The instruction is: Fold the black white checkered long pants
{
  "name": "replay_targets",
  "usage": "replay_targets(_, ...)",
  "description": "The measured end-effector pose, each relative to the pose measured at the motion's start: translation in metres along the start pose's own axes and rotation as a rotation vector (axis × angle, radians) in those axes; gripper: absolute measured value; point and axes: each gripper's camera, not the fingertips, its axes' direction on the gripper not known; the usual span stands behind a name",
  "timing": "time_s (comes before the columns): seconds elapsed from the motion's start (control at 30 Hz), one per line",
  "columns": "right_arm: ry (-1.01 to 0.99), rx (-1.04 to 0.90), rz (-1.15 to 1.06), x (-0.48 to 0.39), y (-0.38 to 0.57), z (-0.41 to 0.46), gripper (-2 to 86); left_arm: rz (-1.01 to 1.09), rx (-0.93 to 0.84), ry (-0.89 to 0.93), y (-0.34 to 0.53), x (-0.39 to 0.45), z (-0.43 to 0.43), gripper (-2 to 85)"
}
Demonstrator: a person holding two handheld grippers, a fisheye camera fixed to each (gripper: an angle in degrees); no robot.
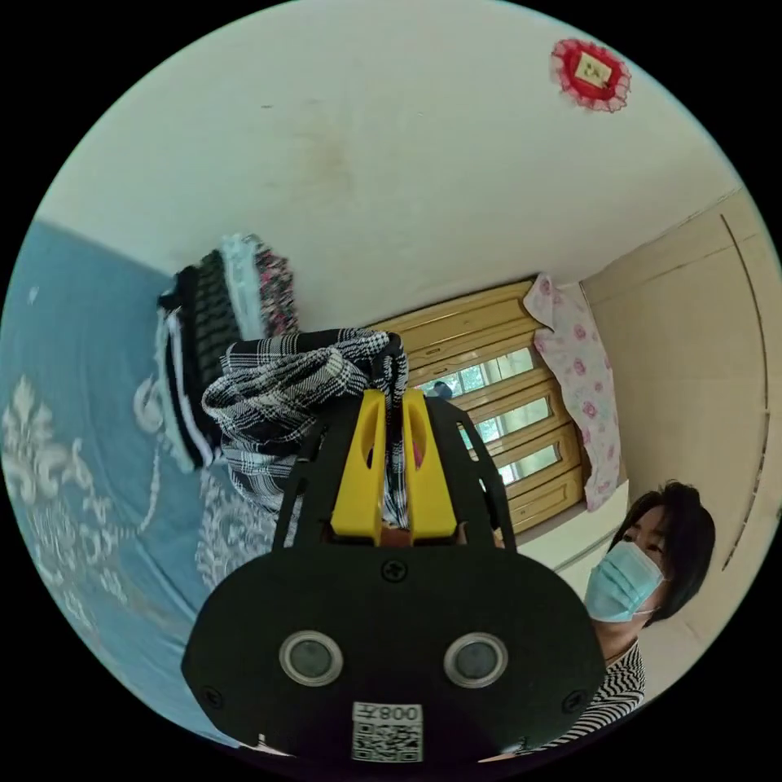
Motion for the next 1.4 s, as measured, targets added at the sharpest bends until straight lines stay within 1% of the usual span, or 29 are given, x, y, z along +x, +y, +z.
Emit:
replay_targets(0.03,-0.004,0.043,-0.035,-0.004,-0.036,-0.005,0.7,0.034,-0.017,-0.001,-0.049,0.024,0.005,3.9)
replay_targets(0.07,-0.003,0.073,-0.070,-0.010,-0.071,-0.009,0.7,0.050,-0.021,-0.009,-0.073,0.037,0.008,3.9)
replay_targets(0.13,0.029,0.113,-0.136,-0.024,-0.119,-0.017,0.7,0.123,-0.052,-0.043,-0.164,0.088,0.017,3.9)
replay_targets(0.17,0.060,0.130,-0.171,-0.031,-0.147,-0.022,0.7,0.135,-0.056,-0.051,-0.185,0.099,0.020,3.9)
replay_targets(0.23,0.077,0.145,-0.205,-0.034,-0.183,-0.026,0.7,0.205,-0.091,-0.103,-0.262,0.138,0.028,3.9)
replay_targets(0.3,0.105,0.128,-0.236,-0.028,-0.208,-0.021,0.7,0.205,-0.100,-0.141,-0.307,0.154,0.031,3.9)
replay_targets(0.4,0.169,0.059,-0.188,0.024,-0.223,0.008,0.7,0.187,-0.143,-0.236,-0.367,0.158,0.032,3.9)
replay_targets(0.43,0.198,0.025,-0.154,0.056,-0.221,0.022,0.7,0.168,-0.183,-0.279,-0.386,0.151,0.032,3.9)
replay_targets(0.47,0.234,0.006,-0.109,0.092,-0.216,0.036,0.8,0.153,-0.202,-0.309,-0.394,0.146,0.031,3.8)
replay_targets(0.5,0.252,0.002,-0.087,0.111,-0.212,0.043,0.8,0.112,-0.232,-0.380,-0.410,0.134,0.028,3.8)
replay_targets(0.53,0.296,-0.021,-0.049,0.153,-0.204,0.059,0.8,0.079,-0.279,-0.447,-0.423,0.120,0.025,3.8)
replay_targets(0.57,0.354,-0.061,-0.006,0.196,-0.197,0.076,0.8,0.054,-0.302,-0.475,-0.429,0.113,0.022,3.8)
replay_targets(0.6,0.379,-0.087,0.026,0.217,-0.193,0.085,0.8,-0.004,-0.328,-0.510,-0.440,0.102,0.015,3.8)
replay_targets(0.63,0.366,-0.137,0.103,0.257,-0.185,0.101,0.8,-0.036,-0.313,-0.479,-0.450,0.098,0.004,3.8)
replay_targets(0.67,0.290,-0.166,0.144,0.287,-0.177,0.114,0.8,-0.048,-0.290,-0.440,-0.455,0.099,-0.003,3.8)
replay_targets(0.7,0.265,-0.175,0.153,0.298,-0.174,0.120,0.8,-0.065,-0.254,-0.374,-0.466,0.103,-0.015,3.8)
replay_targets(0.77,0.264,-0.192,0.161,0.321,-0.166,0.135,0.8,-0.067,-0.254,-0.355,-0.484,0.117,-0.027,3.8)
replay_targets(0.9,0.277,-0.221,0.135,0.342,-0.169,0.147,0.8,0.026,-0.319,-0.429,-0.526,0.173,-0.042,3.8)
replay_targets(1.0,0.280,-0.229,0.133,0.362,-0.172,0.149,1.0,0.023,-0.330,-0.453,-0.551,0.201,-0.052,3.9)
replay_targets(1.17,0.236,-0.225,0.205,0.414,-0.160,0.148,1.8,0.025,-0.335,-0.481,-0.579,0.249,-0.068,5.1)
replay_targets(1.27,0.178,-0.182,0.253,0.436,-0.149,0.143,2.9,0.038,-0.329,-0.539,-0.593,0.286,-0.083,7.1)
replay_targets(1.37,0.130,-0.118,0.294,0.453,-0.134,0.137,4.8,0.036,-0.259,-0.633,-0.601,0.325,-0.103,8.6)
replay_targets(1.4,0.123,-0.115,0.300,0.456,-0.131,0.137,5.2,0.064,-0.226,-0.674,-0.603,0.344,-0.109,8.2)
